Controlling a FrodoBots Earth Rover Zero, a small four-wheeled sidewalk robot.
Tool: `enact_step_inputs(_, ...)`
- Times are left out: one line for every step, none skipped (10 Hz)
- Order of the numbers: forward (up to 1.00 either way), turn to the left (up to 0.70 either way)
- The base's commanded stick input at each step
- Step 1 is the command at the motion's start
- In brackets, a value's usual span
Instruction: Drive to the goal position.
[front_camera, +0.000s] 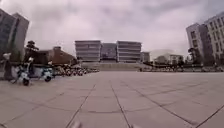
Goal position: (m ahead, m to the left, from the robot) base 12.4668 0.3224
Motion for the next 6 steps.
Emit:
enact_step_inputs(0.7,0.0)
enact_step_inputs(0.7,0.0)
enact_step_inputs(0.7,0.0)
enact_step_inputs(0.7,0.0)
enact_step_inputs(0.7,0.0)
enact_step_inputs(0.7,0.0)
